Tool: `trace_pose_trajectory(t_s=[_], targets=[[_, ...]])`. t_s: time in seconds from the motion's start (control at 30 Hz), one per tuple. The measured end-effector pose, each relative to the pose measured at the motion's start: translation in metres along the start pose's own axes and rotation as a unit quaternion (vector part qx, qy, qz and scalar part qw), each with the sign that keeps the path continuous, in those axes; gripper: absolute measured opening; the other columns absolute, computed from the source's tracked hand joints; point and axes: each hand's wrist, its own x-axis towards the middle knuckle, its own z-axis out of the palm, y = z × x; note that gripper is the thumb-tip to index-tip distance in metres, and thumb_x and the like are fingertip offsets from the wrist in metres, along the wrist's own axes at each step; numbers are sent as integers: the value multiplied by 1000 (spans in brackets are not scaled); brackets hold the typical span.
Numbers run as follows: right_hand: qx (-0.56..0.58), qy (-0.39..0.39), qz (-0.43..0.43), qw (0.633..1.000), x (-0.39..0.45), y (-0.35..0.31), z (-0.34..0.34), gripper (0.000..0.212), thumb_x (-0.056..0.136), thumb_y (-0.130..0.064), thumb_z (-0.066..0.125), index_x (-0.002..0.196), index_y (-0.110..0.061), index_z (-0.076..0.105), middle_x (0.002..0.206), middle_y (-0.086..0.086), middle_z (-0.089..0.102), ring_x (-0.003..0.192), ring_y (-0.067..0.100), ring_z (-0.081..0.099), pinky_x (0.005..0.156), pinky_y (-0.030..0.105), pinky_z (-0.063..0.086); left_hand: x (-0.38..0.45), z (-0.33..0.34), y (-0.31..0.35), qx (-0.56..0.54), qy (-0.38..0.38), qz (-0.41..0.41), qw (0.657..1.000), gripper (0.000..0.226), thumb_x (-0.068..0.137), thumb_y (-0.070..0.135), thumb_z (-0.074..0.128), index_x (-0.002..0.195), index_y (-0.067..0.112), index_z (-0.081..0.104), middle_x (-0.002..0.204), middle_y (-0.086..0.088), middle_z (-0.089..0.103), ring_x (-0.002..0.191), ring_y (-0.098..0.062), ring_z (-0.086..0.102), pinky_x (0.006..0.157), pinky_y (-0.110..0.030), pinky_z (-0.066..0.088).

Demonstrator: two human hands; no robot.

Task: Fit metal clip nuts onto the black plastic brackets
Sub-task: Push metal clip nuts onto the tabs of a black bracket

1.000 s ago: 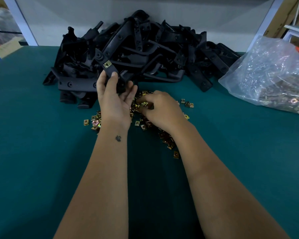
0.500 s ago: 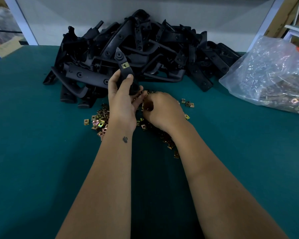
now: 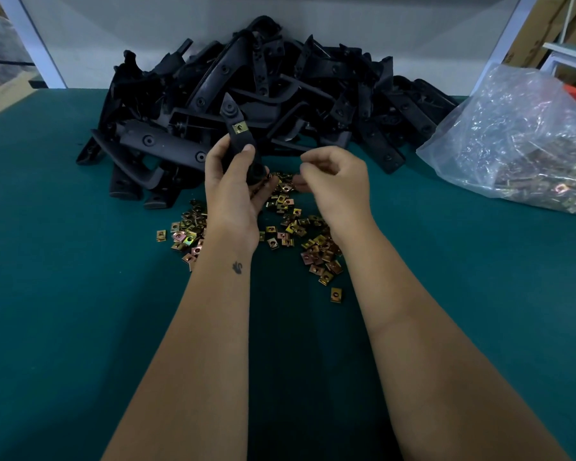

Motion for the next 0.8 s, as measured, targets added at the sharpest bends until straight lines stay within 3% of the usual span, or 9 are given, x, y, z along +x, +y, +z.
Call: trace_pose_trajectory(t_s=[0.17, 0.3, 0.43, 0.6, 0.73, 0.8], targets=[[157, 4, 57, 986, 4, -1, -6, 12, 94, 2, 58, 94, -5, 67, 77, 6, 68, 63, 15, 69, 60, 23, 55, 0, 3, -2, 15, -9, 3, 1000, 21, 95, 13, 63, 113, 24, 61, 119, -9, 61, 102, -25, 58, 74, -31, 58], [204, -9, 46, 978, 6, 0, -8, 13, 94, 4, 57, 102, -3, 66, 88, 10, 70, 74, 17, 72, 72, 27, 58, -1, 4, -4, 35, -22, 7, 999, 27, 95, 12, 63, 120, 23, 59, 136, -13, 56, 113, -27, 57, 77, -31, 57], [242, -40, 42, 968, 6, -1, -7, 23, 94, 10, 52, 110, -3, 63, 100, 13, 69, 91, 19, 73, 85, 29, 58, -3, 6, -6, 73, -35, 22, 996, 26, 95, 11, 63, 118, 23, 60, 128, -5, 60, 115, -22, 60, 76, -27, 57], [222, -54, 48, 972, 6, -1, -6, 30, 91, 12, 57, 118, -2, 58, 118, 17, 65, 102, 15, 71, 89, 27, 56, -4, 6, -7, 72, -43, 20, 996, 24, 95, 10, 64, 113, 26, 62, 123, -2, 63, 112, -17, 61, 76, -28, 57], [197, -46, 40, 978, 6, 3, -5, 17, 90, 11, 60, 104, 3, 64, 98, 11, 72, 98, 15, 72, 86, 26, 57, -3, 7, -7, 53, -42, 12, 998, 23, 95, 8, 63, 111, 24, 62, 122, -5, 63, 104, -18, 63, 74, -27, 57], [185, -43, 37, 981, 6, 3, -6, 15, 88, 9, 63, 96, -2, 68, 86, 4, 74, 92, 17, 73, 86, 28, 58, -3, 6, -6, 50, -39, 6, 998, 22, 94, 10, 65, 108, 27, 64, 118, -3, 65, 94, -18, 63, 68, -25, 55]])
